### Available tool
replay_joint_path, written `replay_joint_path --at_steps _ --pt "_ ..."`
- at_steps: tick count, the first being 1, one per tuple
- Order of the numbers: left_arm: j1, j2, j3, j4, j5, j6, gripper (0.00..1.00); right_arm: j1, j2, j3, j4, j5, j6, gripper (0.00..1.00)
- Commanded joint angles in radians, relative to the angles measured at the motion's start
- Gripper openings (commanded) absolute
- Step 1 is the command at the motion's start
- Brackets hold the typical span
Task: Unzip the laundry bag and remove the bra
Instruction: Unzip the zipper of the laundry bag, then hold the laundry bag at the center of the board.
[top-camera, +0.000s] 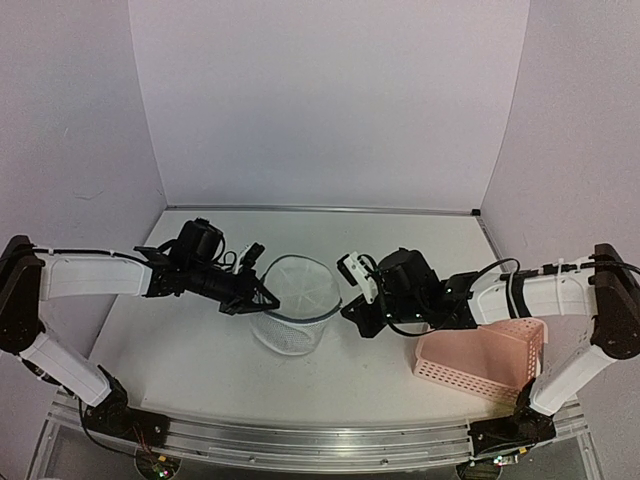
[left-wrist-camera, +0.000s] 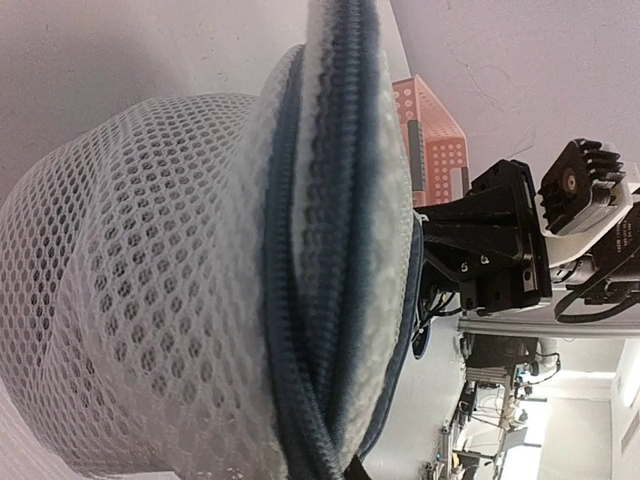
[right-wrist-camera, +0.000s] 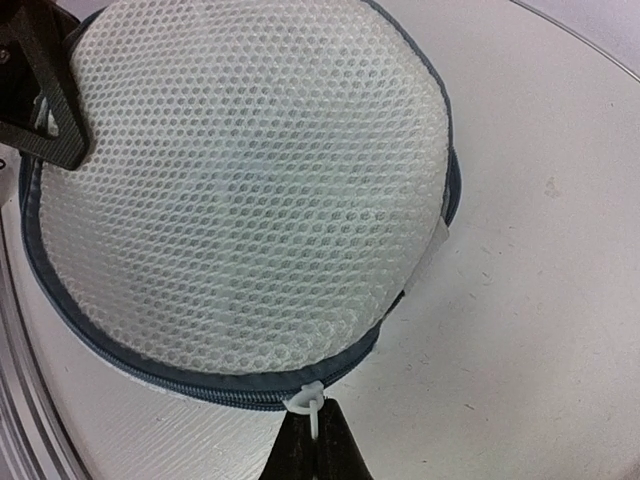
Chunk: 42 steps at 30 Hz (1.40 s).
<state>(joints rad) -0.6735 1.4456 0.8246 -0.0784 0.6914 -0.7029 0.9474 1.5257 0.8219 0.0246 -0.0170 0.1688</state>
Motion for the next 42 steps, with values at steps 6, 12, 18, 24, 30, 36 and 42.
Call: replay_joint_path --at_steps 6,12,18,24,30,36,42 --pt "0.101 0.055 0.096 -0.063 0.067 0.111 0.0 0.002 -0.014 -0.011 0.034 -0.05 0.051 0.0" --pt "0.15 0.13 0.204 -0.113 0.157 0.198 0.0 0.063 -0.016 -0.006 0.052 -0.034 0.1 0.0" --pt "0.169 0.21 0.309 -0.228 0.128 0.287 0.16 0.101 0.062 0.042 0.077 -0.014 0.21 0.0" --pt "0.184 0.239 0.348 -0.267 0.055 0.277 0.3 0.125 0.174 0.131 0.084 0.005 0.301 0.0" --pt "0.186 0.168 0.326 -0.297 -0.024 0.24 0.51 0.125 0.238 0.204 0.08 0.017 0.378 0.0" --pt "0.184 0.042 0.269 -0.295 -0.032 0.171 0.66 0.129 0.27 0.251 0.079 0.009 0.391 0.0" --pt "0.178 -0.032 0.194 -0.257 0.018 0.096 0.75 0.136 0.28 0.292 0.069 0.005 0.385 0.0"
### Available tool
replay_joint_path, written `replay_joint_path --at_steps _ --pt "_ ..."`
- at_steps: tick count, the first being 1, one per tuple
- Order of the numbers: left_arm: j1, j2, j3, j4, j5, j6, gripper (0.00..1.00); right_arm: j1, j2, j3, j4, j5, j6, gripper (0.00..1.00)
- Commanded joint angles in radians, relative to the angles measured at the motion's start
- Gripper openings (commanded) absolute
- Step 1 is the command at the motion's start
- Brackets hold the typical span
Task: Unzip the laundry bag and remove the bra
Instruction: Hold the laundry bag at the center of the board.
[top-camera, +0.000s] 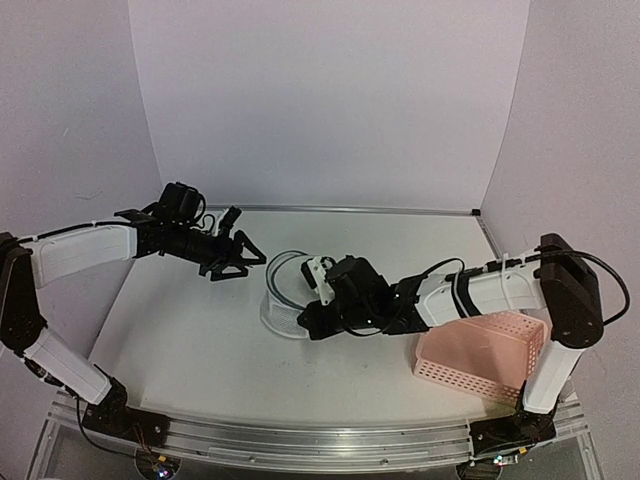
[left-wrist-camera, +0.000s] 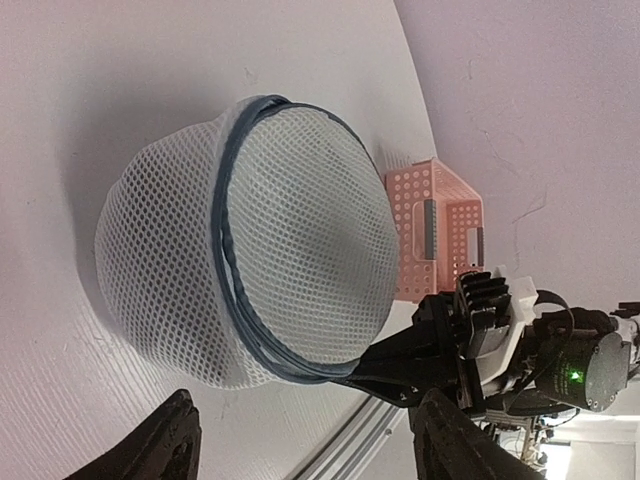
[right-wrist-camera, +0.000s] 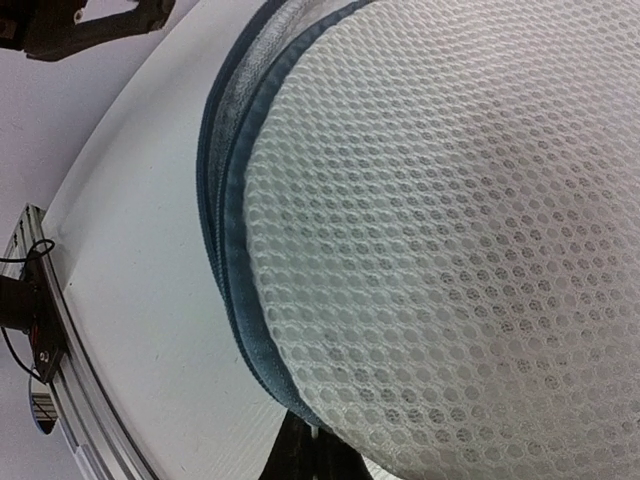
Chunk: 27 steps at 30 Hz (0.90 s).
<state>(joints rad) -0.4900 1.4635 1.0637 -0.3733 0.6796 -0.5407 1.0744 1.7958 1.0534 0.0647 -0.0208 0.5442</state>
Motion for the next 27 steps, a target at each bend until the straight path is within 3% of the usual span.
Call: replay_joint_path --at_steps 1,9,23,27 --pt "-0.013 -0.055 -0.064 0.061 0.039 -0.088 0.75 0.009 0.012 0.066 0.028 0.009 0.008 0.0" --pt "-0.119 -0.016 -0.167 0.31 0.06 -0.294 0.77 0.02 0.018 0.086 0.012 0.021 -0.01 0.0" --pt "-0.154 0.13 -0.111 0.369 0.051 -0.346 0.77 0.052 -0.031 0.055 -0.002 0.088 -0.074 0.0" --pt "-0.157 0.161 -0.114 0.383 0.048 -0.36 0.72 0.07 -0.035 0.05 -0.002 0.104 -0.102 0.0"
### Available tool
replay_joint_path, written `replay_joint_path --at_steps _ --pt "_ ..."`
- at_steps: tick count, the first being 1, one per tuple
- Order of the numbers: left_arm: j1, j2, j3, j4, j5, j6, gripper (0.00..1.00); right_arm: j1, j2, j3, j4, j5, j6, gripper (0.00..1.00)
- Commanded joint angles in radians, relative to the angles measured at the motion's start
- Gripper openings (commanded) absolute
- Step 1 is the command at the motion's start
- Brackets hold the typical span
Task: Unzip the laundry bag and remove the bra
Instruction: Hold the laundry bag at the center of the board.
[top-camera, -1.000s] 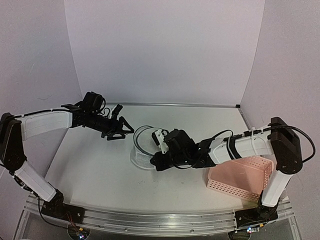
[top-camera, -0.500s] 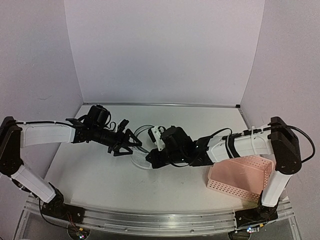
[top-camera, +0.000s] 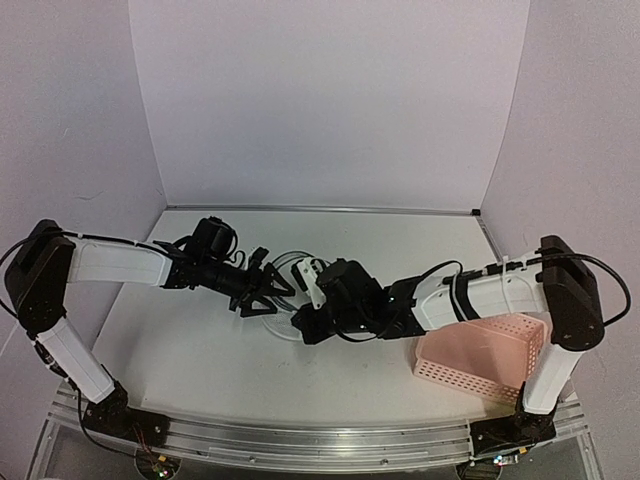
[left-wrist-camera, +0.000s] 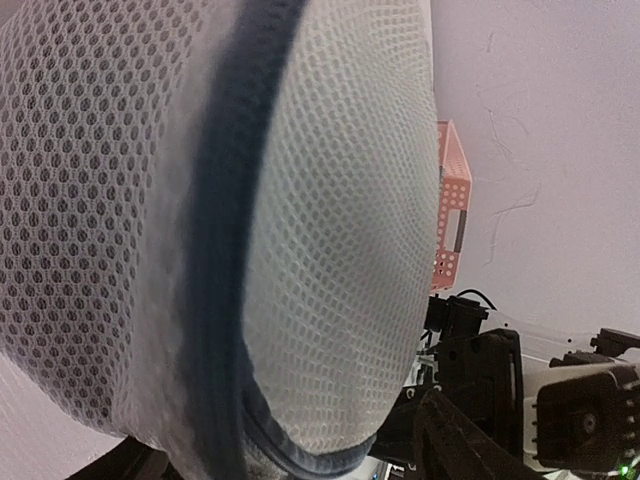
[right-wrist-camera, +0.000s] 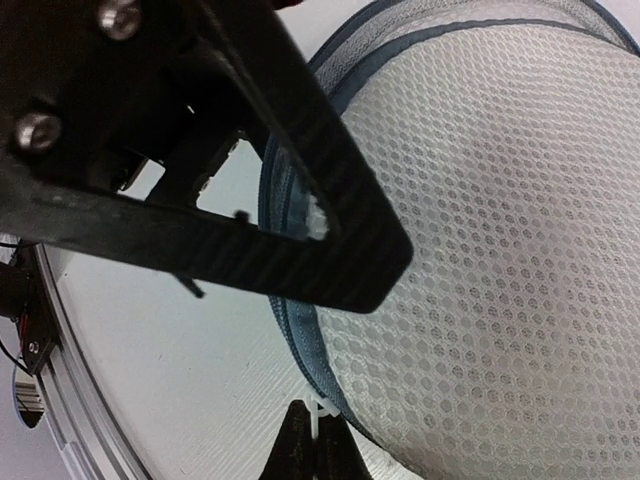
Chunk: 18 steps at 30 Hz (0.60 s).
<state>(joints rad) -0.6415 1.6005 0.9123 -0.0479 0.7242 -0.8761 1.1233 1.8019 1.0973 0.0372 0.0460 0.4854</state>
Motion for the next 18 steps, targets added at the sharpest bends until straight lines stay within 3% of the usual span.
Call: replay_joint_path --at_steps 1,7,13,18 --pt "-0.006 0.029 0.038 0.071 0.002 -0.026 0.69 0.026 -0.042 0.006 0.026 0.041 -0.05 0.0" --pt "-0.007 0.04 0.037 0.082 -0.002 -0.035 0.39 0.039 -0.048 0.001 0.026 0.058 -0.067 0.0" --pt "-0.007 0.04 0.033 0.085 -0.002 -0.035 0.0 0.047 -0.062 -0.014 0.024 0.075 -0.073 0.0" --pt "-0.007 0.027 0.027 0.088 -0.013 -0.04 0.0 0.05 -0.076 -0.038 0.023 0.093 -0.059 0.0"
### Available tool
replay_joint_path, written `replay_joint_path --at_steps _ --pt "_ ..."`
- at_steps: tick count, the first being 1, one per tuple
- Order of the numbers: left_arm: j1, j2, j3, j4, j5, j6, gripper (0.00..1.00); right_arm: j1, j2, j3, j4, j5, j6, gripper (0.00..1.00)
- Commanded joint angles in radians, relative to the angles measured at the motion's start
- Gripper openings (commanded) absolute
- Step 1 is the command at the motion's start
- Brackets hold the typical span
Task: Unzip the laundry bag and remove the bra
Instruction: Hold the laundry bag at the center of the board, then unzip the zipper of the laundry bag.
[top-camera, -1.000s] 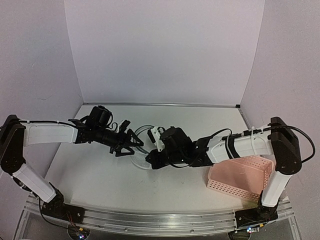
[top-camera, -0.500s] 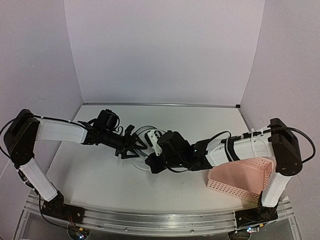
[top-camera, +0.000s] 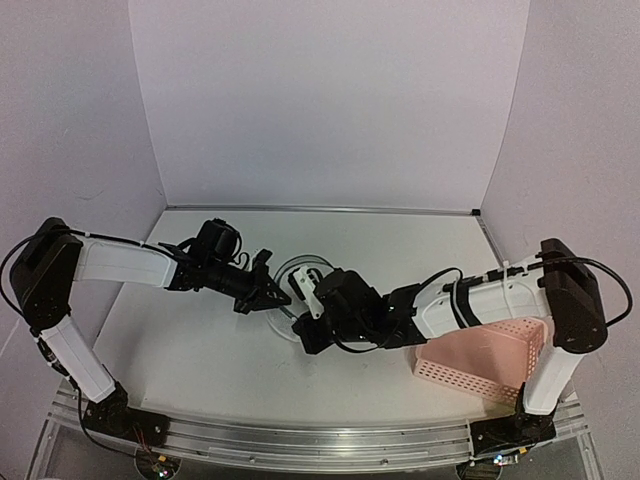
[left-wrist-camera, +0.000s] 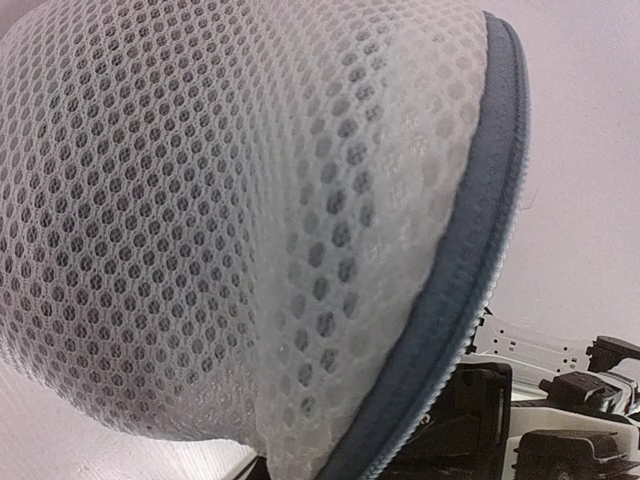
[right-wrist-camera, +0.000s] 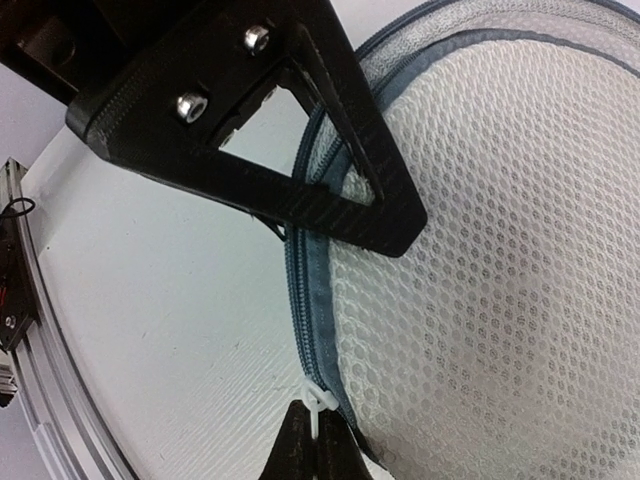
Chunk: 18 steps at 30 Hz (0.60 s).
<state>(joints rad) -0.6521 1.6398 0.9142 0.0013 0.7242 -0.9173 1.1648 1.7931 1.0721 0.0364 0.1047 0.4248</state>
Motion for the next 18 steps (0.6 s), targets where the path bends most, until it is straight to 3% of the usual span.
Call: replay_joint_path --at_steps 1,18 --pt "0.003 -0.016 0.023 0.038 -0.016 -0.001 0.0 0.009 -0.07 -0.018 0.023 0.036 0.006 0.0" --pt "0.004 -0.107 -0.024 0.046 -0.066 -0.022 0.0 0.009 -0.134 -0.124 0.02 0.087 0.075 0.0"
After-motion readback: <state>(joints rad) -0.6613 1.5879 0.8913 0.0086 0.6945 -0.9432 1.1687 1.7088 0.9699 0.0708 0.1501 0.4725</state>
